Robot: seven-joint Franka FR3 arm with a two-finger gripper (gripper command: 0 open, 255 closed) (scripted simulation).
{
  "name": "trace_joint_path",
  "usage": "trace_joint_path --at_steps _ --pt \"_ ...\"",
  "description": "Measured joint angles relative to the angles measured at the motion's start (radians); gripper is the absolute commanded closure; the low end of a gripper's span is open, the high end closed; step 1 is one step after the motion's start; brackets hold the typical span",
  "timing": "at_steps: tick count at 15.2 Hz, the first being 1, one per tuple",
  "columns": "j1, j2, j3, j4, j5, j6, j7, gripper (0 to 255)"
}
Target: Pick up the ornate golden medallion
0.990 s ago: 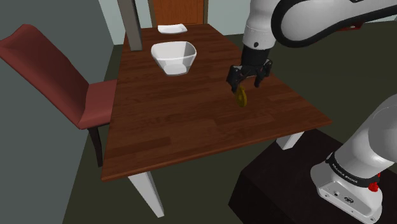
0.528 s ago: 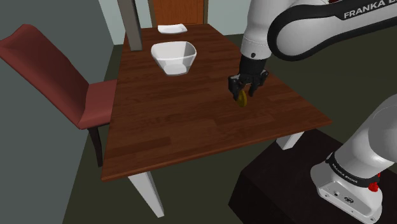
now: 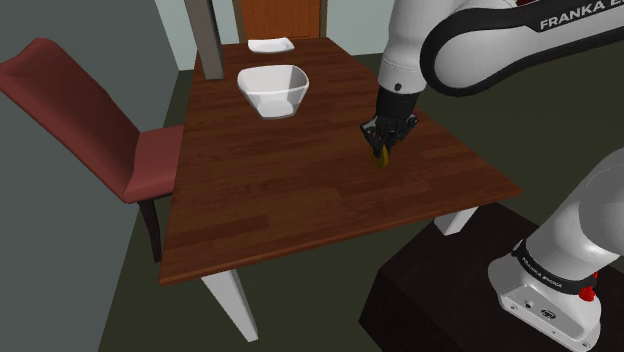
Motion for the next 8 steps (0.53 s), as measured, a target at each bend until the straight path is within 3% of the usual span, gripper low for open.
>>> trace_joint_path --at_steps 8 --pt "0.000 -0.030 -0.015 0.058 -0.001 -0.088 -0.009 255"
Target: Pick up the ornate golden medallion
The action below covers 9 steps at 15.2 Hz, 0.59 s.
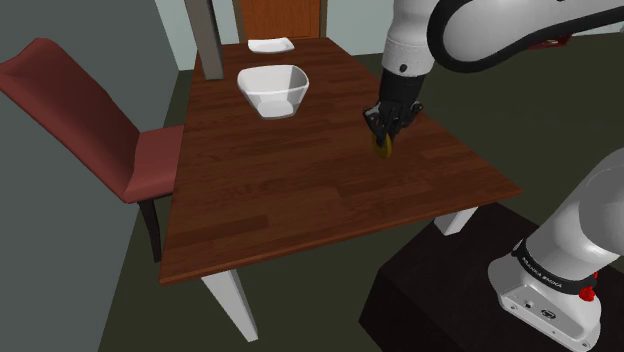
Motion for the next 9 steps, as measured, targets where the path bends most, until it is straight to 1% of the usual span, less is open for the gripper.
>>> trace_joint_path --at_steps 9 --pt "-0.002 -0.022 -0.016 0.099 -0.005 -0.121 -0.006 255"
